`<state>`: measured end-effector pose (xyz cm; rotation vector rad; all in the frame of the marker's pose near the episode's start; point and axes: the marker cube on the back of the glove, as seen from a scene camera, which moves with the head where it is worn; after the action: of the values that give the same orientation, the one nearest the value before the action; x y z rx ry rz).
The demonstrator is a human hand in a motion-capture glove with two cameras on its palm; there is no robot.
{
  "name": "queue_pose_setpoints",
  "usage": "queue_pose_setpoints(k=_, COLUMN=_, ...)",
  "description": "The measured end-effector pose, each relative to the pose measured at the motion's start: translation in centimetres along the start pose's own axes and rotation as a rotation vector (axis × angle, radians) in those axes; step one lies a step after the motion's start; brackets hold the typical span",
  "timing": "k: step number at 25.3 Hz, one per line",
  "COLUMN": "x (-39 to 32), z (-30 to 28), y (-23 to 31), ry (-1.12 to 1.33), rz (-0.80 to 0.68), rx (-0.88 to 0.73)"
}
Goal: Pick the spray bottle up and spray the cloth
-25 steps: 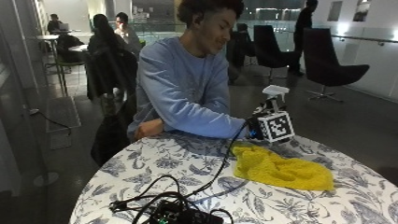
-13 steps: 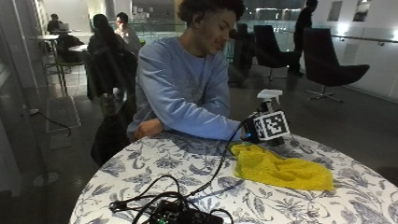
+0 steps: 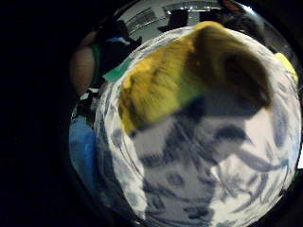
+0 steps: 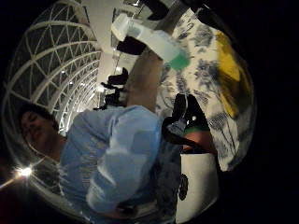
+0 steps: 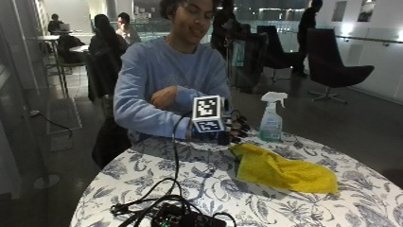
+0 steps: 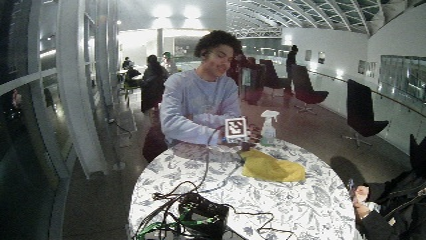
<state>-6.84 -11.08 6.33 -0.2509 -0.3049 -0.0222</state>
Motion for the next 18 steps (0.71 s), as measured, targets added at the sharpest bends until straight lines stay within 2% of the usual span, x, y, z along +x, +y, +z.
queue_pose_setpoints(k=8, x=3.7, z=-4.9, y=8.3, ry=0.111, rz=0.122, rx=0.102)
queue_pose_setpoints(k=13, x=4.8, z=-4.6, y=14.0, ry=0.196, rz=0.158, rx=0.133)
queue_pose_setpoints(k=18, x=5.9, z=-5.6, y=16.0, ry=0.297, rz=0.164, rx=0.109)
